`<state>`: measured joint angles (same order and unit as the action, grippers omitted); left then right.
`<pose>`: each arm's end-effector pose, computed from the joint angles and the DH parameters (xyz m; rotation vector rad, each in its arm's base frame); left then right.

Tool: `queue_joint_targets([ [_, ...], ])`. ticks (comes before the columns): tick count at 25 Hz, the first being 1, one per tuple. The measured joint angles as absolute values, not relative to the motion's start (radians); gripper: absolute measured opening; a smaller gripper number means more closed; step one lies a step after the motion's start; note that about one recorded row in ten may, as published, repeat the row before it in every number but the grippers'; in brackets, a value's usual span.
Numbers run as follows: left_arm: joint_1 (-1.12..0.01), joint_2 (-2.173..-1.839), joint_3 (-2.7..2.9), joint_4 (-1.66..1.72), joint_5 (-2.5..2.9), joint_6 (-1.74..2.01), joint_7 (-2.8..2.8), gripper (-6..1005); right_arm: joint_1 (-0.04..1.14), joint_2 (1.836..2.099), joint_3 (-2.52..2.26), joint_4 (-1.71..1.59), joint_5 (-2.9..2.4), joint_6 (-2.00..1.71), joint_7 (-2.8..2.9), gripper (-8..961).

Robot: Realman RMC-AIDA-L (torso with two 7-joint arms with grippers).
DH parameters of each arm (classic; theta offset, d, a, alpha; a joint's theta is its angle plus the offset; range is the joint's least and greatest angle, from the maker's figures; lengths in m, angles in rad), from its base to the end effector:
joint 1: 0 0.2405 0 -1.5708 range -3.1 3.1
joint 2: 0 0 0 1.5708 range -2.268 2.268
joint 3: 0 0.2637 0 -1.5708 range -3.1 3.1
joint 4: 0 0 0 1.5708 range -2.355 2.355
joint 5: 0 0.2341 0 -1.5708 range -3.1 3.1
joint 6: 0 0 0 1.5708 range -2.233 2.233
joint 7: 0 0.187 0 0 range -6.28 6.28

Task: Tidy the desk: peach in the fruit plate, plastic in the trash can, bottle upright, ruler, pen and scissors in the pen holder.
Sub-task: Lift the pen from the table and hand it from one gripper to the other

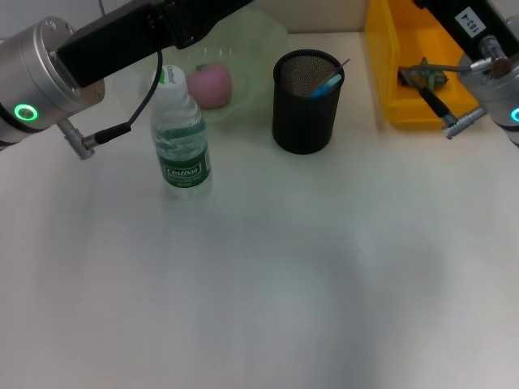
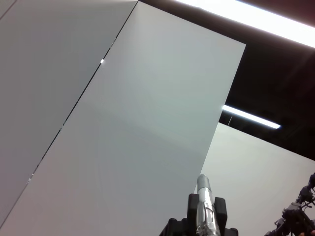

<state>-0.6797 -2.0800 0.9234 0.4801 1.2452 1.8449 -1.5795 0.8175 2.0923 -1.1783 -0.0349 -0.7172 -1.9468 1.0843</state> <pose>-0.1183 0.3671 -0.0017 2.4392 0.5737 1.6877 0.1095 0.3654 -0.0172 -2.1938 0.3727 2.0761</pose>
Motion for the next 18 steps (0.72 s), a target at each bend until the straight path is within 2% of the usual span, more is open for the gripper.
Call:
queue_joint_targets([
  [18, -0.661, -2.075, 0.916, 0.480, 1.245, 1.820, -1.571, 281, 0.784, 2.092, -1.170, -0.036, -0.713, -1.992, 1.088, 136],
])
